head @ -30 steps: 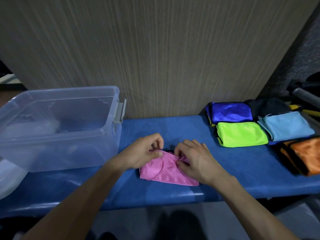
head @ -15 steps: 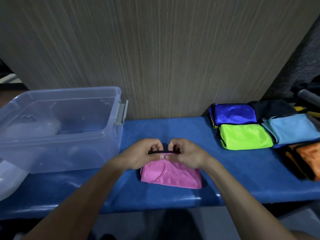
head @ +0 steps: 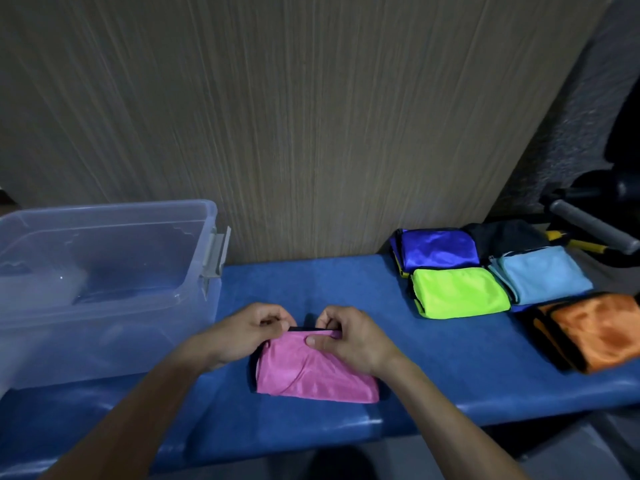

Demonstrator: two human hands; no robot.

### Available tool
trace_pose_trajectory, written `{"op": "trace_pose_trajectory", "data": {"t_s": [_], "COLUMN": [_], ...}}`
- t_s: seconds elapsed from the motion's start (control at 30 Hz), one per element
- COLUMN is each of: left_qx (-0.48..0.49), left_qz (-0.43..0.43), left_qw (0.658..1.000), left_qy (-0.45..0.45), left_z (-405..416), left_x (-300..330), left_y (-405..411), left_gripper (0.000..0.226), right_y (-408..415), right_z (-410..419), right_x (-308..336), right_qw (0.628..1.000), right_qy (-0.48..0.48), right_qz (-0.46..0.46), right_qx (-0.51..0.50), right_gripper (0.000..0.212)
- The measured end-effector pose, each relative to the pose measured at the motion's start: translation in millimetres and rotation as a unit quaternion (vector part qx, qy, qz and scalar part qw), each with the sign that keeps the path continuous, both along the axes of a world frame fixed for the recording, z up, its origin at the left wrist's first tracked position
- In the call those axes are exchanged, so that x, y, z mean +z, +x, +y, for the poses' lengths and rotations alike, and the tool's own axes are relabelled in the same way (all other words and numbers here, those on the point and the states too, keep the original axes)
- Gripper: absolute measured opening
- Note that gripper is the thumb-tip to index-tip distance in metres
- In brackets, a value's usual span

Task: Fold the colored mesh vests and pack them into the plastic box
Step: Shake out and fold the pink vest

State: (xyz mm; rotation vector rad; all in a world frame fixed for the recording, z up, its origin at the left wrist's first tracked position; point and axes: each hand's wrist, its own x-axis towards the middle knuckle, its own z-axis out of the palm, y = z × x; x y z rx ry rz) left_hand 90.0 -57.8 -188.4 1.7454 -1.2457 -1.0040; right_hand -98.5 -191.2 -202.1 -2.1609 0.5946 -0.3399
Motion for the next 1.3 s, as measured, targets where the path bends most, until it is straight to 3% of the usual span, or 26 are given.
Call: {"op": "trace_pose_trajectory", "data": {"t_s": [0.2, 0.4, 0.63, 0.8, 0.97, 1.3], "left_qx": [0.024, 0.128, 0.136, 0.11, 0.121, 0.164], "left_qz": [-0.149, -0.17, -0.255, -0.322, -0.342, -0.373], "left_qw": [0.987, 0.974, 0.957, 0.94, 0.932, 0.913], "left_qy": [-0.048, -0.079, -0.007, -0.035, -0.019, 0.004], "left_z": [8, 7, 2, 2, 6, 8], "left_x": [-5, -11, -18, -23, -22, -25], "left_y": [3, -15, -26, -41, -56, -101], "left_gripper": [0.014, 0.017, 0.024, 0.025, 0.029, 0.035], "right_y": [-7, -13, -15, -28, -47, -71], "right_z": [7, 21, 30, 32, 28, 12], "right_x": [-6, -14, -10, 2, 13, 11], "right_qw": [0.992, 0.979, 0.975, 0.954, 0.935, 0.951], "right_qy": [-0.118, -0.192, -0.177, -0.209, -0.154, 0.016], "right_qz": [-0.02, 0.01, 0.028, 0.092, 0.21, 0.019], "right_qx": [-0.027, -0.069, -0.134, -0.194, -0.242, -0.308], "right_gripper": [0.017, 0.022, 0.027, 0.027, 0.045, 0.02]}}
